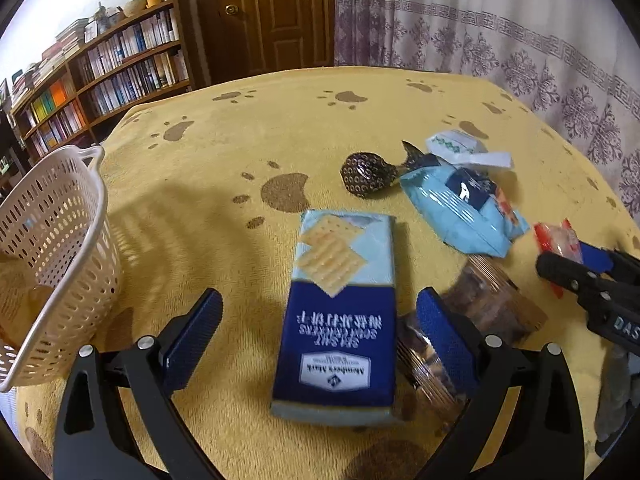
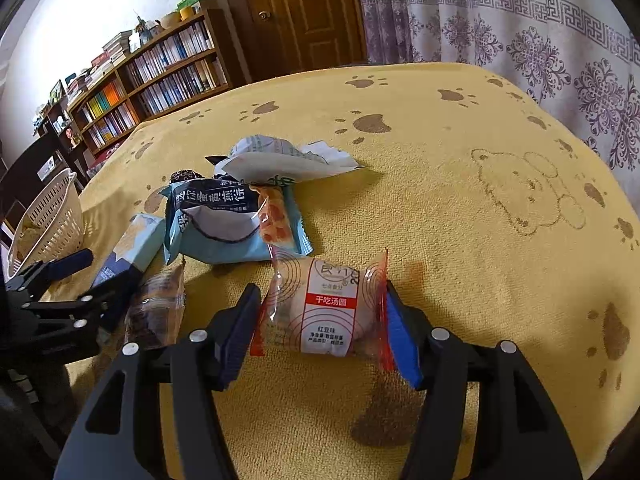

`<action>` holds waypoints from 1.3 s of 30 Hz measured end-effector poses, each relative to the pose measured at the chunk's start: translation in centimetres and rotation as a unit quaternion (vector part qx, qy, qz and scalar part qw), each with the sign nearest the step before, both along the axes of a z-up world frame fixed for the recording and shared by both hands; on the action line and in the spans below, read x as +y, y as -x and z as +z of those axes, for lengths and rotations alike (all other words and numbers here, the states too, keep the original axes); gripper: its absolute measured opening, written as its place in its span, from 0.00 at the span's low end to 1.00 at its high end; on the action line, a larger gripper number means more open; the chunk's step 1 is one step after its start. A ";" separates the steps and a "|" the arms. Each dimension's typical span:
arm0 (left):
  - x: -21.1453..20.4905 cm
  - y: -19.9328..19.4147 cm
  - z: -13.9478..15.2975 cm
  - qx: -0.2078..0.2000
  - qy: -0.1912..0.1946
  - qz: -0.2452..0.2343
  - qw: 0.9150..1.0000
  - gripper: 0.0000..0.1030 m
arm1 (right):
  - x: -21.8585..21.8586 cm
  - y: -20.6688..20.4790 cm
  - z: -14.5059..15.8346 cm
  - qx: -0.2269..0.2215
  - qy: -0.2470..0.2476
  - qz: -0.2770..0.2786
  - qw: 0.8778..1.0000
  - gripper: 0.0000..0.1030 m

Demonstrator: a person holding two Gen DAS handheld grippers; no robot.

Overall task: Organize snacks
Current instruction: 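Grasp the blue cracker box with the left tool while the right tool grasps the red-white bread packet, then carry the blue cracker box into the basket and open the left tool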

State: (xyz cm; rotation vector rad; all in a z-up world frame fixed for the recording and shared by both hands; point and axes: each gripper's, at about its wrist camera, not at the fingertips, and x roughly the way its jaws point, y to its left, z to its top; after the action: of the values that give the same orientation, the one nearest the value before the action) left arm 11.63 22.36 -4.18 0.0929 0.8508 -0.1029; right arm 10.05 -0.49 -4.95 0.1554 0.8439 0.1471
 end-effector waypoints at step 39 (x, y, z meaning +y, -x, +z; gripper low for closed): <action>10.5 5.7 11.1 -0.152 0.046 0.136 0.978 0.49 | -0.2 0.0 0.0 -0.002 -0.005 0.001 1.000 0.60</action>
State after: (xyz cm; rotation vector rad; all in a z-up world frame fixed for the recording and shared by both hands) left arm 5.95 32.81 6.90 -0.0943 0.5454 0.1278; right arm 10.03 -0.71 -4.94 0.1631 0.8397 0.1537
